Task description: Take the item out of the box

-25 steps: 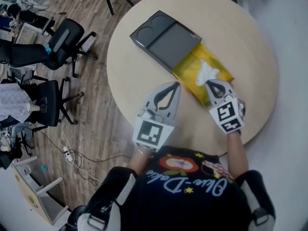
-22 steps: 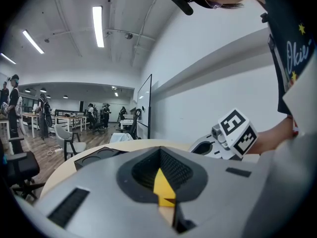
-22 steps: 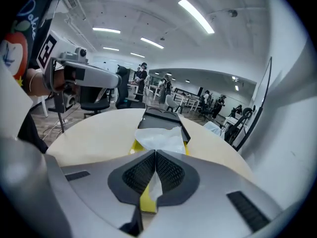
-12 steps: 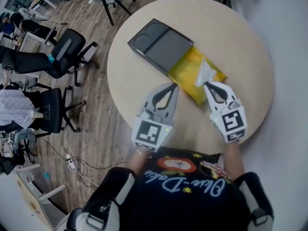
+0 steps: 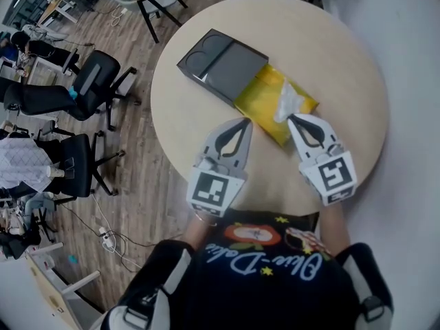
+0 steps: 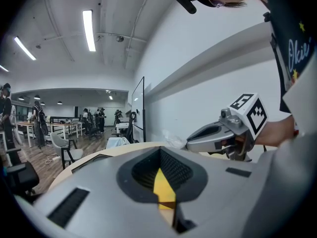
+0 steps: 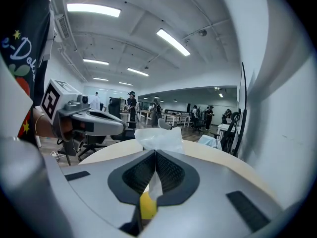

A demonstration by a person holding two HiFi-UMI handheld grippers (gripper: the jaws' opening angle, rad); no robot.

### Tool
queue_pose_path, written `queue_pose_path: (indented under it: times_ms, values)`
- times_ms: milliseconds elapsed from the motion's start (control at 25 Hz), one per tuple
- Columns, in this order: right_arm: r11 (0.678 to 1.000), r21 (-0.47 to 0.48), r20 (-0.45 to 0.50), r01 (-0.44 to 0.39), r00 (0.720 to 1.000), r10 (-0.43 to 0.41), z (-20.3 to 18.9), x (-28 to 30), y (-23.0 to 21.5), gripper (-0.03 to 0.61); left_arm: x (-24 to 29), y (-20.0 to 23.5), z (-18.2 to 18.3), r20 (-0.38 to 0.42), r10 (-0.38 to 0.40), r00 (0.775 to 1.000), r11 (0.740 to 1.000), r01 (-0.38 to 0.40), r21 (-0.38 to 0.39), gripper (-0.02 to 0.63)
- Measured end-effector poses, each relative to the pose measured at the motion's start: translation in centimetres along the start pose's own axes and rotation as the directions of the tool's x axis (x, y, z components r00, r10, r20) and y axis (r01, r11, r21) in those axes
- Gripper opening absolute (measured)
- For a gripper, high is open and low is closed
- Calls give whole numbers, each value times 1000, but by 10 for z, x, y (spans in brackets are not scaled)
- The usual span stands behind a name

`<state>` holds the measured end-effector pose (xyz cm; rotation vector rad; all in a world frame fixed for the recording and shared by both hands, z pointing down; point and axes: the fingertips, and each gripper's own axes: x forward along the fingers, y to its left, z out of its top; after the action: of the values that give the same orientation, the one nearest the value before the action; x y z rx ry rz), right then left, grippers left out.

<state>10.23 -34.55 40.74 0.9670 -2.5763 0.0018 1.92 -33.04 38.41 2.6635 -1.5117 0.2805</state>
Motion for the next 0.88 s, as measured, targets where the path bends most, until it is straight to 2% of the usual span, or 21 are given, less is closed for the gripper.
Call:
queue_pose_path:
  times_ms: [880]
  values:
    - [1000, -19, 30, -8, 1000, 8, 13, -4, 5, 3, -8, 2, 3, 6, 8, 1000, 1000, -8, 4, -12]
